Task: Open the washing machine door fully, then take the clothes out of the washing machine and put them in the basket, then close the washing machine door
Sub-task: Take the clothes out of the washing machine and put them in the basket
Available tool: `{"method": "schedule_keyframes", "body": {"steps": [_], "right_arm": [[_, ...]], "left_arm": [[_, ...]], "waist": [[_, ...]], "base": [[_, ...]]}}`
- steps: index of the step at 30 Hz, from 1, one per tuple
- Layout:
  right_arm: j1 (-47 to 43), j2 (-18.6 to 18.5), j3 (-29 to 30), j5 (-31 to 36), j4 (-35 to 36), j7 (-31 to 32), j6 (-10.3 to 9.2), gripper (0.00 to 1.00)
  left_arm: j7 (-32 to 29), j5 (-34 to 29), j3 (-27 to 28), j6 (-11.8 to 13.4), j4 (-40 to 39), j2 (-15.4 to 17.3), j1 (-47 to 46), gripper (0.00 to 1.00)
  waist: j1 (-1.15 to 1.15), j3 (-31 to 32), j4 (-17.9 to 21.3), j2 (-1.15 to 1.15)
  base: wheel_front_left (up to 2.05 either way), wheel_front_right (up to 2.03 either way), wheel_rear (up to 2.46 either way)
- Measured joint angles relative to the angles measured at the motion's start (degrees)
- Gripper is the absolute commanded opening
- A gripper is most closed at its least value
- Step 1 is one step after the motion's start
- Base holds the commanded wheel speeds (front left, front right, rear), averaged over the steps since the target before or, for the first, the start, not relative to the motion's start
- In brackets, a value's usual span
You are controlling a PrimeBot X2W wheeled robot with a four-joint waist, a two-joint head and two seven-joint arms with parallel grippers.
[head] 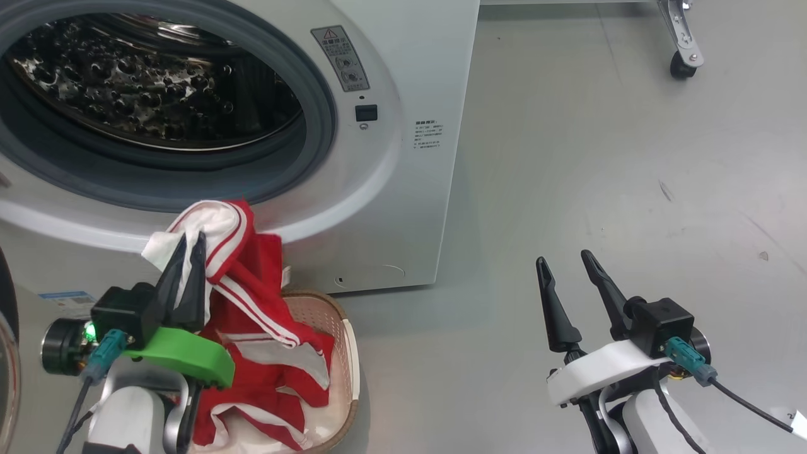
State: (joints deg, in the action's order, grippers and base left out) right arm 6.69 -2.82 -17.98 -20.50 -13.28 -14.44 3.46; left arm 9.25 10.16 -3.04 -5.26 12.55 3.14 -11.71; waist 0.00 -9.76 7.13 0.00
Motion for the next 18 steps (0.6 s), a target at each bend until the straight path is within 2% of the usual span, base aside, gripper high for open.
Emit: {"method": "schedule_keyframes", "body": {"steps": [18], "right_arm": [[2.92,-0.01,-1.00,-0.01,1.32,0.00,-0.02,1.00]], "left_arm": [[-7.36,-2.37,-1.31,0.92,6.77,1.22,0.09,0.00]], "waist": [[0.00,-6.52,1.97,0.00]], "base": [[0.00,0.00,0.00]]}}
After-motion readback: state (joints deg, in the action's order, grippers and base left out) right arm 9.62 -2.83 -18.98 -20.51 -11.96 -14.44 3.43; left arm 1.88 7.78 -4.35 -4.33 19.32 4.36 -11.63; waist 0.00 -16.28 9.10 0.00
